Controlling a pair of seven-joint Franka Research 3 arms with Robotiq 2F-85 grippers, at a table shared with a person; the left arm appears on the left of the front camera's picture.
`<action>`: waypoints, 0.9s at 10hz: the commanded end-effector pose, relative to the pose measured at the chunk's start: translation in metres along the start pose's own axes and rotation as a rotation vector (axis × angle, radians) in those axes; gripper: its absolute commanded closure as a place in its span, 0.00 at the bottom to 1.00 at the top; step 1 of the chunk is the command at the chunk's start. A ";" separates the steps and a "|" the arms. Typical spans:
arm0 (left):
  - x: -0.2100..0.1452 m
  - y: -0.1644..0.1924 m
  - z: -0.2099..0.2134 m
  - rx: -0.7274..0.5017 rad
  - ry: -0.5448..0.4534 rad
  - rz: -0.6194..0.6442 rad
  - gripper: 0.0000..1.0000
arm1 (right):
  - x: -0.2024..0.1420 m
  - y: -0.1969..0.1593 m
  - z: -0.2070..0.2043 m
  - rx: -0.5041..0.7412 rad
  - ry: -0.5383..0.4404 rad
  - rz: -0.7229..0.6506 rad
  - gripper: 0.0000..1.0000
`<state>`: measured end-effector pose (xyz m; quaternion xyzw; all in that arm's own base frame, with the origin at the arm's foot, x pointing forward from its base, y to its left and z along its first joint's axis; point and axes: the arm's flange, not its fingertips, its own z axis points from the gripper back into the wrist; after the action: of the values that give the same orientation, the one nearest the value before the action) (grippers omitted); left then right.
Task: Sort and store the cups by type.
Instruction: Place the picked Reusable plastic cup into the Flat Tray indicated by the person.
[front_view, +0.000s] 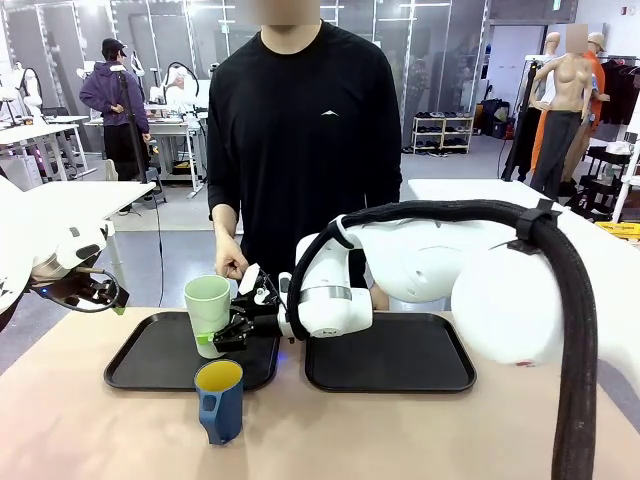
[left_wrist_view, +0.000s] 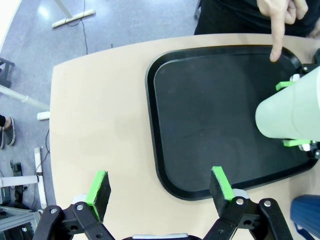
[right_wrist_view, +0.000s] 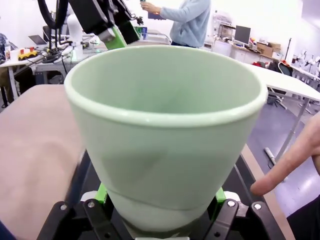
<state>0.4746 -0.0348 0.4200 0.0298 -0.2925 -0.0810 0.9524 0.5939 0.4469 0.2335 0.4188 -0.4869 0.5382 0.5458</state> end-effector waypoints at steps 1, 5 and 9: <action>0.001 0.000 0.000 0.001 -0.002 0.000 0.00 | -0.003 -0.005 -0.007 -0.032 0.024 0.023 0.17; 0.001 0.000 0.000 0.001 -0.002 0.000 0.00 | -0.014 -0.007 -0.005 -0.039 0.037 0.008 0.17; 0.001 0.000 0.000 0.001 -0.002 0.000 0.00 | -0.017 -0.007 -0.002 -0.038 0.044 -0.001 0.00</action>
<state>0.4746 -0.0347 0.4200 0.0298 -0.2925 -0.0810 0.9524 0.6015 0.4465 0.2185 0.4055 -0.4861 0.5356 0.5590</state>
